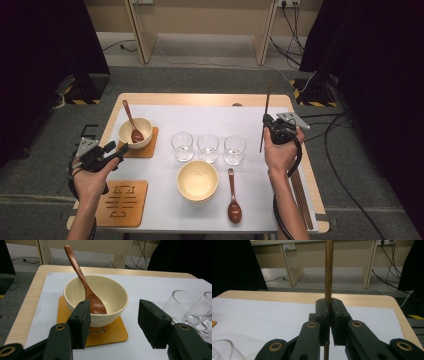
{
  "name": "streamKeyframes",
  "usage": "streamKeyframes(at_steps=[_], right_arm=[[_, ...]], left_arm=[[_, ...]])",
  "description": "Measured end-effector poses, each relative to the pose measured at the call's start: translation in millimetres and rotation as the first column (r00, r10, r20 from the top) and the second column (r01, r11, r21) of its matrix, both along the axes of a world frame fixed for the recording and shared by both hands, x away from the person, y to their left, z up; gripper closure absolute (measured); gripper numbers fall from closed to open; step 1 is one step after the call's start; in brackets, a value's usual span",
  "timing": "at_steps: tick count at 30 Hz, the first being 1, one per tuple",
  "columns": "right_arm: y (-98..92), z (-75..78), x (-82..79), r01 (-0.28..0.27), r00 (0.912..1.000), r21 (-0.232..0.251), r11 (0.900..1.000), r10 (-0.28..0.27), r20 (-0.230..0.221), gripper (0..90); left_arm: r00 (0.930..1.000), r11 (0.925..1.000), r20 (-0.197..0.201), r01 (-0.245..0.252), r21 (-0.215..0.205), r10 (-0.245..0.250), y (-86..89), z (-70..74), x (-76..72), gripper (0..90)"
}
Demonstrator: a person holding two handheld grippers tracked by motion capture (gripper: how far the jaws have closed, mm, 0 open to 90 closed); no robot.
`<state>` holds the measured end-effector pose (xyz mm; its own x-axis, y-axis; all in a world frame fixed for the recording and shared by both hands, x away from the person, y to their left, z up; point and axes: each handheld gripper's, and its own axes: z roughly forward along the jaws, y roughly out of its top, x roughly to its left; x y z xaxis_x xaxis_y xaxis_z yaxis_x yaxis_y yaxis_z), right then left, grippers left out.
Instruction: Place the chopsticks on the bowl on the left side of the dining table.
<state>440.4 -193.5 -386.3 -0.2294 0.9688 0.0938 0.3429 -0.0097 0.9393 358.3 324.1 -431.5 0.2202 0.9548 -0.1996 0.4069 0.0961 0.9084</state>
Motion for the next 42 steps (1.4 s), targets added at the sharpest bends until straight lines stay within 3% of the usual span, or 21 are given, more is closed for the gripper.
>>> streamKeyframes(at_steps=[42], right_arm=[[37.3, 5.5, 15.3, -0.039, 0.9973, -0.004, 0.999, 0.039, 0.062, 85.4]], left_arm=[[1.0000, 1.0000, 0.005, 0.000, -0.004, 0.000, 1.4, 0.7, -0.1, 43.4]])
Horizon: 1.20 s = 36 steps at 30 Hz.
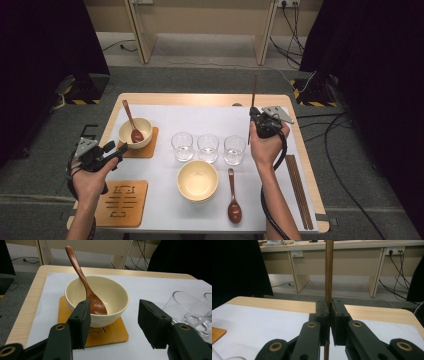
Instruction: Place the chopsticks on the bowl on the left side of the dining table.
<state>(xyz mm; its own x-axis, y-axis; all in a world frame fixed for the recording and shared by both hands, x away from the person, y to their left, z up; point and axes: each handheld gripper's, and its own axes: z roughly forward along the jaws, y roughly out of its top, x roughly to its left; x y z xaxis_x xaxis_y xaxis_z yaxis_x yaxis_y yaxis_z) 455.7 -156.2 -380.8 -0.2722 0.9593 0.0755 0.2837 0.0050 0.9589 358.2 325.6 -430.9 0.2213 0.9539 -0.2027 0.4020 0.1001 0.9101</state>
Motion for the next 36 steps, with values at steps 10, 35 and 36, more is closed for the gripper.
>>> streamKeyframes(at_steps=[10, 35, 36], right_arm=[[4.0, 2.0, 2.9, 0.000, 0.9998, -0.003, 1.000, 0.000, 0.019, 85.4], [22.9, 3.7, 13.1, -0.016, 0.9995, -0.009, 1.000, 0.016, 0.027, 85.4], [22.9, 3.7, 13.1, -0.016, 0.9995, -0.009, 1.000, 0.016, 0.027, 85.4]], left_arm=[[1.0000, 1.0000, -0.004, 0.003, 0.000, -0.003, -0.7, -0.5, 0.3, 43.4], [1.0000, 1.0000, -0.004, 0.006, 0.000, -0.006, -0.9, -0.8, 0.4, 43.4], [1.0000, 1.0000, -0.004, 0.006, -0.001, -0.006, -0.9, -0.8, 0.4, 43.4]])
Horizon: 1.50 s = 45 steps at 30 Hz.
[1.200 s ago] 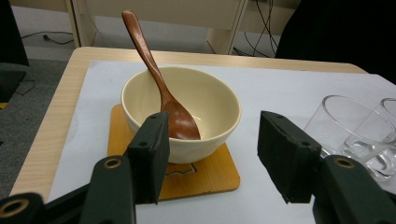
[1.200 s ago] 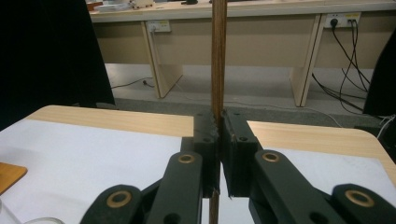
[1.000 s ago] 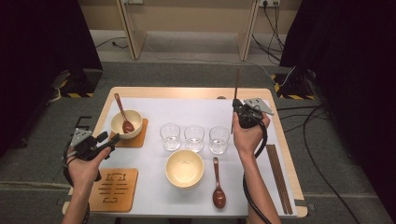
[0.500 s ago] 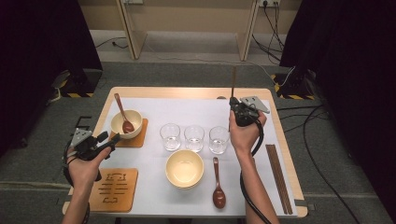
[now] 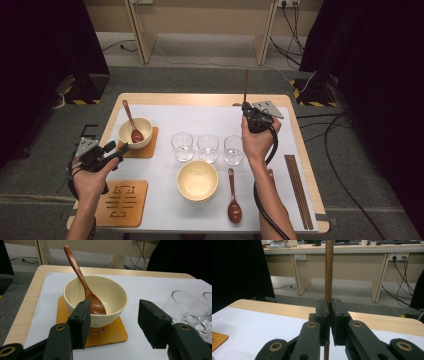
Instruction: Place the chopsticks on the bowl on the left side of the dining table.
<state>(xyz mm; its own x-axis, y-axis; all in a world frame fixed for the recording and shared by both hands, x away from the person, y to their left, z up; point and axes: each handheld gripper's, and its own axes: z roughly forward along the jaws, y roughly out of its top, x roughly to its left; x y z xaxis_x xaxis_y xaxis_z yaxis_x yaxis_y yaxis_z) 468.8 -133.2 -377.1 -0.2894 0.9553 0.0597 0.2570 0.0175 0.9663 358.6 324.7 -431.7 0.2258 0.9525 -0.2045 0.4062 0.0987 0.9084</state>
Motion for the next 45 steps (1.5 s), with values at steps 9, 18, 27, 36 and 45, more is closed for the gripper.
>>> streamKeyframes(at_steps=[9, 18, 27, 36, 45], right_arm=[[7.3, -0.2, 2.7, -0.013, 0.9999, -0.001, 1.000, 0.013, 0.000, 85.3], [13.2, -0.5, 3.9, -0.020, 0.9998, 0.002, 1.000, 0.020, 0.010, 85.4], [18.7, 0.6, 4.7, -0.032, 0.9994, 0.012, 0.999, 0.032, 0.010, 85.4], [22.9, -0.9, 7.3, -0.037, 0.9993, 0.013, 0.999, 0.036, 0.007, 85.3], [28.6, -0.2, 8.9, -0.044, 0.9990, 0.016, 0.999, 0.044, 0.008, 85.4]], left_arm=[[1.0000, 1.0000, 0.002, 0.006, 0.004, -0.006, -1.0, 0.1, 0.4, 43.3], [1.0000, 0.9999, -0.001, 0.009, 0.006, -0.009, -2.2, -0.7, 0.8, 43.3], [0.9999, 0.9998, 0.002, 0.017, 0.007, -0.017, -4.1, -0.4, 0.9, 43.3], [0.9998, 0.9998, 0.005, 0.017, 0.007, -0.017, -3.8, 0.2, 0.9, 43.4], [0.9999, 0.9999, 0.007, 0.015, 0.004, -0.015, -4.7, 0.8, 0.4, 43.4]])
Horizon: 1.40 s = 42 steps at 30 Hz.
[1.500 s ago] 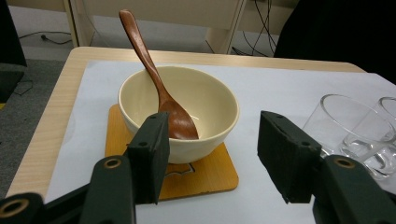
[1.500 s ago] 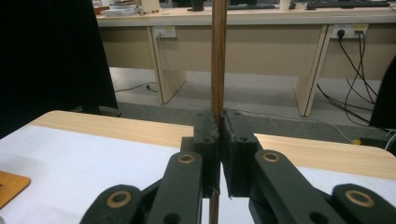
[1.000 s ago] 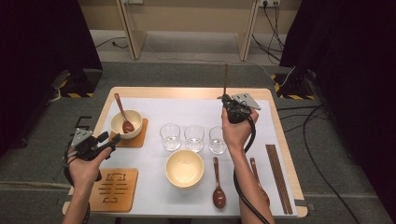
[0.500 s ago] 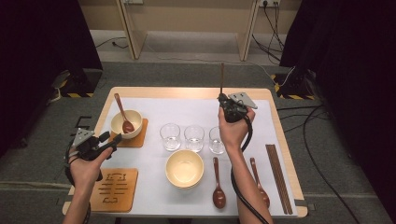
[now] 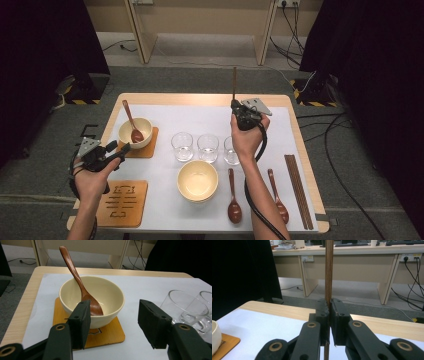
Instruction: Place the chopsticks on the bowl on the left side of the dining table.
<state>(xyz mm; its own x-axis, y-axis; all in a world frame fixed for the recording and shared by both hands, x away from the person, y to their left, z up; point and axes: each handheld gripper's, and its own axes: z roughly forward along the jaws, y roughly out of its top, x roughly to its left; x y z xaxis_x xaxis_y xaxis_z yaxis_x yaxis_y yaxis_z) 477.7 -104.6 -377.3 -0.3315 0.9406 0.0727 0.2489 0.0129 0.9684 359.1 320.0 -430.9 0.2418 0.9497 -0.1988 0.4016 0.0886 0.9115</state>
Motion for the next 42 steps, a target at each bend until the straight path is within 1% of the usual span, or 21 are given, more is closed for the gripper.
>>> streamKeyframes(at_steps=[3, 9, 14, 18, 20, 21, 26, 30, 35, 39, 42], right_arm=[[2.1, -0.4, 0.8, -0.005, 1.0000, -0.003, 1.000, 0.005, -0.002, 85.3], [4.7, -2.0, 2.3, -0.011, 0.9999, 0.000, 1.000, 0.011, -0.009, 85.3], [5.5, -2.9, 3.8, -0.011, 0.9999, 0.003, 1.000, 0.012, -0.012, 85.3], [7.5, -3.2, 3.8, -0.015, 0.9998, 0.005, 1.000, 0.015, -0.014, 85.3], [9.2, -3.2, 3.8, -0.020, 0.9997, 0.004, 1.000, 0.020, -0.014, 85.3], [9.2, -3.2, 3.8, -0.020, 0.9997, 0.004, 1.000, 0.020, -0.014, 85.3], [13.6, -4.9, 4.8, -0.029, 0.9994, 0.001, 1.000, 0.029, -0.016, 85.3], [18.5, -6.5, 5.6, -0.041, 0.9990, -0.009, 0.999, 0.041, -0.016, 85.3], [22.6, -5.9, 6.4, -0.050, 0.9987, -0.016, 0.999, 0.049, -0.014, 85.3], [25.2, -5.0, 6.8, -0.056, 0.9983, -0.017, 0.998, 0.056, -0.014, 85.3], [27.4, -5.0, 7.6, -0.064, 0.9979, -0.020, 0.998, 0.063, -0.015, 85.3]], left_arm=[[0.9999, 1.0000, 0.008, 0.007, 0.000, -0.007, -1.8, 1.1, 0.0, 43.4], [0.9998, 0.9999, 0.012, 0.016, 0.004, -0.016, -4.3, 1.7, 0.3, 43.5], [0.9990, 0.9993, 0.025, 0.036, 0.011, -0.036, -8.7, 5.2, 1.5, 43.7], [0.9975, 0.9977, 0.028, 0.064, 0.022, -0.064, -15.2, 7.3, 5.1, 43.8], [0.9963, 0.9972, 0.044, 0.073, 0.017, -0.074, -19.0, 10.1, 7.1, 44.6], [0.9956, 0.9968, 0.052, 0.077, 0.023, -0.078, -21.1, 12.1, 8.3, 44.6], [0.9909, 0.9931, 0.073, 0.109, 0.043, -0.112, -33.0, 23.5, 17.6, 44.7], [0.9867, 0.9906, 0.091, 0.131, 0.039, -0.135, -41.7, 32.0, 27.1, 45.0], [0.9817, 0.9853, 0.089, 0.165, 0.044, -0.168, -51.8, 38.1, 38.3, 45.1], [0.9792, 0.9827, 0.090, 0.178, 0.052, -0.182, -57.8, 42.1, 45.1, 45.2], [0.9765, 0.9809, 0.101, 0.185, 0.060, -0.190, -61.5, 44.9, 51.3, 45.5]])
